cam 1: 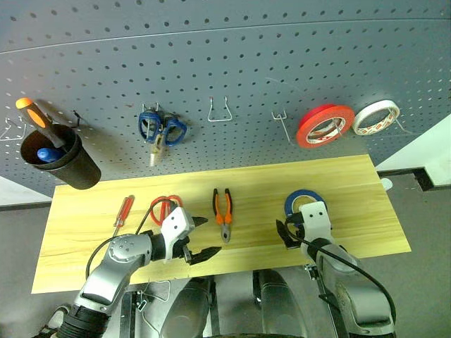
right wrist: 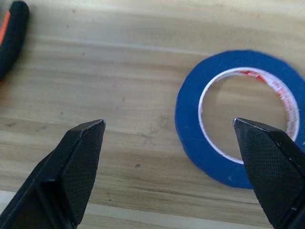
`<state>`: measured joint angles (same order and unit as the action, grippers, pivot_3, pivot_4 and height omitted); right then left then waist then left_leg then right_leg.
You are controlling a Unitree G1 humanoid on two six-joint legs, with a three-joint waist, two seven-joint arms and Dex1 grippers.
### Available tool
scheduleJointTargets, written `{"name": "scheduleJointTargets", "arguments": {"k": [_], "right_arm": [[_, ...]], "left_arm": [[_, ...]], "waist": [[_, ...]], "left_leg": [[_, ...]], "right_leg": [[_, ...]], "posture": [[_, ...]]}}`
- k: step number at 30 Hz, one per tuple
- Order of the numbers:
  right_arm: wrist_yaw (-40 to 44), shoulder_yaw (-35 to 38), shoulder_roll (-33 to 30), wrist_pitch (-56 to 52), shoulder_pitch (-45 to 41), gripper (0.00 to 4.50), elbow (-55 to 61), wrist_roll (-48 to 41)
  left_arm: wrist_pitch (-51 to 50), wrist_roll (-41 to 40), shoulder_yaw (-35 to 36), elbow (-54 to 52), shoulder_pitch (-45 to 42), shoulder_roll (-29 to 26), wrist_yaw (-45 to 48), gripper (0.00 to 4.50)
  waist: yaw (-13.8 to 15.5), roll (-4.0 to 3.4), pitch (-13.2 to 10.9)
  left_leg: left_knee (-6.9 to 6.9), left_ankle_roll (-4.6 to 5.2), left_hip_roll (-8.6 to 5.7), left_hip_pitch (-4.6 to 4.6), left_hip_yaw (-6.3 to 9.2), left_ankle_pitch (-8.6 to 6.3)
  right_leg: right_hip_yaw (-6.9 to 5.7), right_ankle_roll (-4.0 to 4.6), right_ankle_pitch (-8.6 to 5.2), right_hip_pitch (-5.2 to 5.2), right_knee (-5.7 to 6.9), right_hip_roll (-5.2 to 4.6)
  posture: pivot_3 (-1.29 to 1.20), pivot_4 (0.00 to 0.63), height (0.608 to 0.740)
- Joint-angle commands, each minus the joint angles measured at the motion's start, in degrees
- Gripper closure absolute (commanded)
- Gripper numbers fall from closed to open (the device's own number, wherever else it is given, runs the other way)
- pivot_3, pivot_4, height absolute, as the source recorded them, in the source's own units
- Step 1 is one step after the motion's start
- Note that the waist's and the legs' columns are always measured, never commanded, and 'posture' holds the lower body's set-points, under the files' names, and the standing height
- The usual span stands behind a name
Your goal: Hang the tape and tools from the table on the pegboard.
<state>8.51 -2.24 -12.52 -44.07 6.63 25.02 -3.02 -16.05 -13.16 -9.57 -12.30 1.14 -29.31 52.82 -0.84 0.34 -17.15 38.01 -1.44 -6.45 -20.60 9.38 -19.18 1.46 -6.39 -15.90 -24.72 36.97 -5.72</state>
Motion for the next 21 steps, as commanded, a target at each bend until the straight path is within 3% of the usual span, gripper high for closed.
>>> {"name": "scheduleJointTargets", "arguments": {"k": [1, 8, 12, 21], "right_arm": [[0.5, -0.4, -0.4, 2.7, -1.6, 0.00, -2.8, 0.5], [2.2, -0.4, -1.2, 7.3, -6.2, 0.00, -10.7, 0.9], [2.9, 0.2, -1.8, 9.1, -7.3, 0.00, -13.5, 0.9], [3.1, 0.9, -2.6, 10.1, -8.6, 0.00, -15.7, 1.0]], "left_arm": [[0.9, -1.2, 1.1, -1.7, 1.8, -0.8, -0.1, 0.06], [2.0, -1.8, 1.8, -1.6, 3.4, -1.0, 0.1, 0.06], [2.1, -2.4, 2.1, -2.2, 4.4, -1.6, 0.3, 0.06], [1.5, -3.6, 2.7, -4.0, 5.8, -2.8, 0.0, 0.06]], "waist": [[-0.1, 0.05, -0.3], [0.0, 0.06, -1.3], [0.1, 0.15, -1.6], [0.1, 0.15, -2.6]], "left_leg": [[-0.01, 0.00, 0.00, 0.00, -0.03, 0.00], [0.00, -0.02, 0.02, -0.20, -0.03, 0.01], [0.09, -0.07, 0.02, -0.78, -0.01, 0.04], [0.09, -0.07, 0.00, -0.79, -0.02, 0.04]], "right_leg": [[0.00, 0.00, 0.00, -0.02, 0.00, 0.00], [0.00, 0.00, 0.00, -0.21, 0.02, 0.01], [-0.05, 0.00, 0.01, -0.75, 0.12, 0.00], [-0.06, 0.00, 0.01, -0.75, 0.11, -0.04]], "posture": [[0.02, 0.375, 0.727], [0.03, 0.393, 0.727], [0.04, 0.400, 0.727], [0.04, 0.409, 0.727]]}}
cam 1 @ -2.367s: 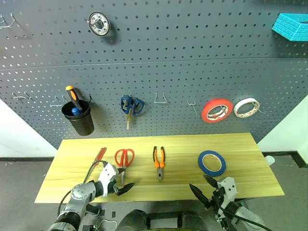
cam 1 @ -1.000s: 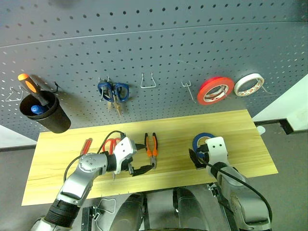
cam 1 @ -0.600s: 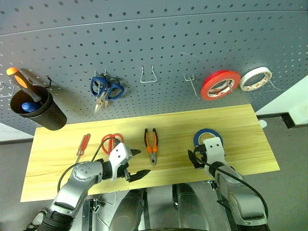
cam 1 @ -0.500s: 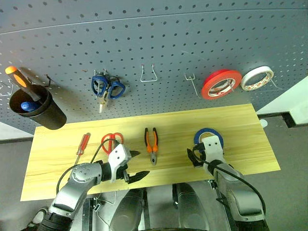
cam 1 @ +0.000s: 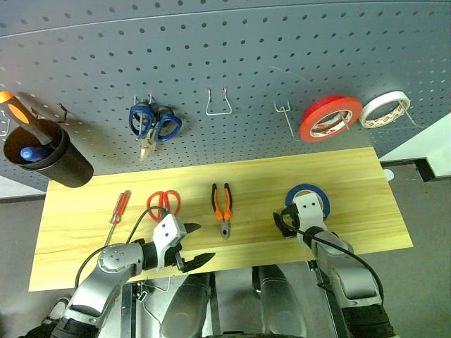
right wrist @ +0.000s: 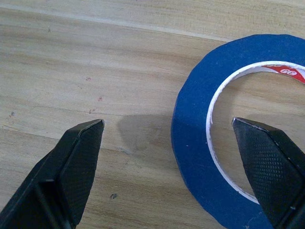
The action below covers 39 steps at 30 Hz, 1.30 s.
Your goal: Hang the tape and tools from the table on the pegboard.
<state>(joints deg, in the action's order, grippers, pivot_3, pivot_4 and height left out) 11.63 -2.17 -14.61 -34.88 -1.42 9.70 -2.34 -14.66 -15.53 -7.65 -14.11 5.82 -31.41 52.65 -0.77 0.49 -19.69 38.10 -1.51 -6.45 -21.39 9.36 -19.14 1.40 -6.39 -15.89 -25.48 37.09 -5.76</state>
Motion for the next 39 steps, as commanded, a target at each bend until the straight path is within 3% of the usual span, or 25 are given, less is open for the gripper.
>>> {"name": "scheduleJointTargets", "arguments": {"k": [1, 13, 17, 25, 26, 33, 39], "right_arm": [[0.0, 1.1, -0.6, 0.7, -0.9, 0.00, -0.8, 0.3], [2.9, 1.8, -1.2, -2.5, -1.5, 0.00, -0.5, -1.8], [3.2, 2.2, -1.2, -2.9, -1.5, 0.87, 0.3, -2.0], [2.7, 2.8, -1.1, -2.7, -1.6, 3.66, 0.8, -1.6], [2.7, 2.8, -1.2, -2.7, -1.7, 3.82, 0.8, -1.6], [2.6, 3.4, -1.7, -2.3, -1.1, 3.82, 2.3, -1.4], [5.3, 7.4, -1.3, 0.8, 6.2, 3.82, 16.7, -6.6]], "left_arm": [[0.0, -1.3, 0.8, -2.5, 1.2, -0.8, 0.2, 0.06], [-1.4, -2.5, 1.4, -4.8, 1.8, -1.8, -0.6, 0.06], [-2.1, -2.8, 1.7, -5.6, 1.6, -1.9, -0.9, 0.04], [-3.1, -3.2, 2.0, -6.3, 0.9, -2.0, -1.5, 0.04], [-3.2, -3.2, 2.1, -6.3, 0.7, -2.0, -1.5, 0.04], [-3.6, -3.3, 2.0, -6.4, 0.1, -1.7, -1.9, 0.04], [-3.7, -5.0, 2.9, -5.8, -0.8, -0.8, -2.0, 0.04]], "waist": [[0.0, 0.01, -0.1], [0.1, 0.04, -0.3], [0.1, 0.04, -0.3], [0.1, 0.01, -0.5], [0.1, 0.01, -0.5], [0.2, 0.00, -0.6], [0.2, -0.08, -0.6]], "left_leg": [[0.00, 0.00, 0.00, 0.00, 0.00, 0.00], [0.00, 0.00, 0.00, -0.01, 0.01, 0.00], [0.00, 0.00, 0.00, -0.02, 0.01, 0.00], [0.00, 0.00, 0.00, -0.02, 0.01, 0.00], [0.00, 0.00, 0.00, -0.02, 0.01, 0.00], [0.00, 0.00, 0.00, -0.02, 0.01, 0.00], [-0.02, 0.00, -0.01, -0.10, 0.02, 0.00]], "right_leg": [[0.00, 0.00, 0.00, 0.00, 0.00, 0.00], [-0.01, 0.00, 0.00, 0.00, -0.01, 0.00], [-0.01, 0.00, 0.00, 0.00, -0.02, 0.00], [-0.01, 0.00, 0.00, 0.00, -0.02, 0.00], [-0.01, 0.00, 0.00, 0.00, -0.02, 0.00], [-0.01, 0.00, 0.00, 0.00, -0.02, 0.00], [-0.01, 0.00, 0.00, -0.06, -0.07, -0.01]], "posture": [[0.04, 0.409, 0.727], [0.05, 0.413, 0.727], [0.05, 0.417, 0.727], [0.06, 0.412, 0.727], [0.06, 0.411, 0.727], [0.05, 0.401, 0.727], [0.03, 0.387, 0.727]]}}
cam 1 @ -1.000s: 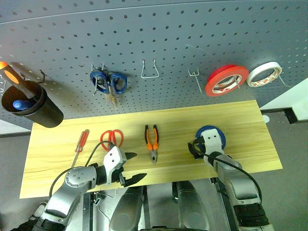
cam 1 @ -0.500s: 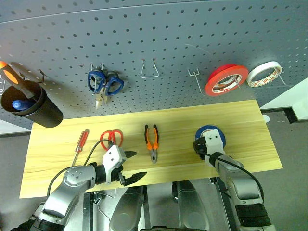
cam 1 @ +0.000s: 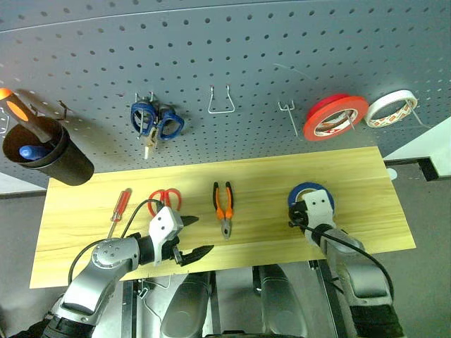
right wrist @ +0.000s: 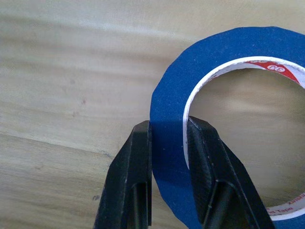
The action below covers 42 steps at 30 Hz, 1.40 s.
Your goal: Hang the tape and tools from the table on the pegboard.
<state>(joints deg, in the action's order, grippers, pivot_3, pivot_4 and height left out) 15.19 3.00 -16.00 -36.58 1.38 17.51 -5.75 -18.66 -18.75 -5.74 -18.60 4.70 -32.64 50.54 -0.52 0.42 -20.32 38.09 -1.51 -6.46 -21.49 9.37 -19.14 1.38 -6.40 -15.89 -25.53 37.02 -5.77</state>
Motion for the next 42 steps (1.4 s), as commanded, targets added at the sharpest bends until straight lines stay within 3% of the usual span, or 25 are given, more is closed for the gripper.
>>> {"name": "scheduleJointTargets", "arguments": {"k": [1, 14, 23, 32, 42], "right_arm": [[2.2, 2.7, 0.1, 3.1, 4.8, 3.82, 10.8, -3.9], [11.8, 9.9, 0.2, 8.8, 21.0, 3.82, 30.1, -23.2], [5.4, 16.5, -4.9, 7.0, 14.8, 3.82, 40.6, -44.5], [-2.3, 13.7, -9.0, 7.2, 8.3, 3.82, 40.1, -47.7], [-5.1, 6.4, -7.8, 7.9, 3.3, 3.82, 36.9, -44.0]], "left_arm": [[0.3, -1.9, 1.0, -1.1, 0.2, 0.5, 0.2, 0.04], [2.2, -1.5, 0.4, 3.0, -3.0, 1.0, 1.1, 0.04], [3.1, -1.4, 0.8, 4.6, -4.1, 0.7, 1.7, 0.04], [3.3, -1.2, 0.5, 4.8, -4.7, 1.3, 1.5, 0.04], [3.5, -1.1, 0.6, 4.2, -3.8, 1.4, 1.1, 0.04]], "waist": [[0.0, 0.00, 0.0], [-0.2, -0.01, 0.0], [-0.1, 0.04, 0.0], [-0.2, 0.07, 0.0], [-0.1, 0.12, 0.1]], "left_leg": [[0.00, 0.00, 0.00, 0.00, 0.00, 0.00], [0.00, -0.06, 0.06, 0.05, 0.01, 0.03], [0.01, -0.09, 0.07, 0.05, 0.02, 0.05], [0.03, -0.08, 0.03, 0.04, 0.01, 0.05], [0.06, -0.08, 0.02, 0.04, 0.00, 0.06]], "right_leg": [[0.00, 0.00, 0.00, 0.00, -0.01, 0.00], [-0.02, -0.02, 0.01, 0.02, 0.02, 0.06], [-0.05, 0.00, 0.02, 0.03, 0.03, 0.06], [-0.10, 0.00, 0.03, 0.03, 0.04, 0.03], [-0.12, 0.00, 0.03, 0.03, 0.07, 0.02]], "posture": [[0.03, 0.387, 0.727], [0.01, 0.361, 0.727], [0.02, 0.345, 0.727], [0.02, 0.338, 0.727], [0.03, 0.338, 0.727]]}}
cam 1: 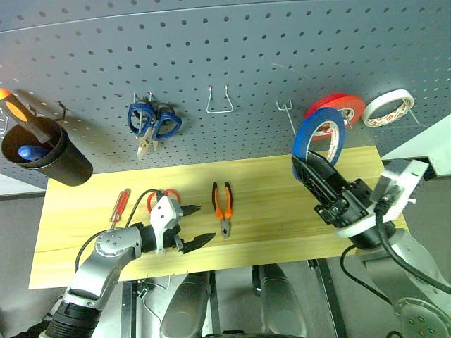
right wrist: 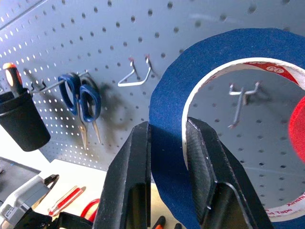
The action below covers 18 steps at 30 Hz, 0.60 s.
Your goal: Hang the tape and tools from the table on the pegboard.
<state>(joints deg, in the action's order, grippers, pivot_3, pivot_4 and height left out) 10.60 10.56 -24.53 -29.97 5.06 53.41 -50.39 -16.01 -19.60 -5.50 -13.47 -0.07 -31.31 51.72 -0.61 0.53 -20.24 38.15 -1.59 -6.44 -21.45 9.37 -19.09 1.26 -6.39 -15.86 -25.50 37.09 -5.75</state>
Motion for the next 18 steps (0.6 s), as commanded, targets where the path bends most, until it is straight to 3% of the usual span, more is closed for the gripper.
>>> {"name": "scheduleJointTargets", "arguments": {"k": [1, 10, 18], "right_arm": [[-0.7, -1.7, 1.0, 1.4, -0.7, 3.82, 0.7, 1.0], [-0.8, -7.0, 3.8, 2.5, -4.1, 3.82, -4.3, 6.9], [1.6, -8.1, 4.5, 3.5, -5.1, 3.82, -8.9, 10.3]], "left_arm": [[0.9, -0.2, 0.4, -1.0, 0.9, 0.1, -0.2, 0.04], [2.8, -2.6, 1.9, -2.6, 1.3, 1.7, -0.1, 0.04], [4.7, -8.4, 3.6, -12.8, 5.4, 0.5, 3.2, 0.04]], "waist": [[0.0, 0.00, 0.0], [-0.1, 0.01, 0.0], [-0.1, 0.02, 0.0]], "left_leg": [[0.00, 0.00, 0.00, 0.00, 0.00, 0.00], [0.03, 0.00, 0.00, 0.00, 0.00, 0.00], [0.04, 0.00, 0.01, 0.00, -0.01, 0.00]], "right_leg": [[0.00, 0.00, 0.00, 0.00, 0.00, 0.00], [-0.01, 0.01, 0.00, -0.01, 0.03, 0.01], [0.00, 0.01, 0.01, -0.01, 0.03, 0.01]], "posture": [[0.03, 0.337, 0.727], [0.03, 0.336, 0.727], [0.03, 0.330, 0.727]]}}
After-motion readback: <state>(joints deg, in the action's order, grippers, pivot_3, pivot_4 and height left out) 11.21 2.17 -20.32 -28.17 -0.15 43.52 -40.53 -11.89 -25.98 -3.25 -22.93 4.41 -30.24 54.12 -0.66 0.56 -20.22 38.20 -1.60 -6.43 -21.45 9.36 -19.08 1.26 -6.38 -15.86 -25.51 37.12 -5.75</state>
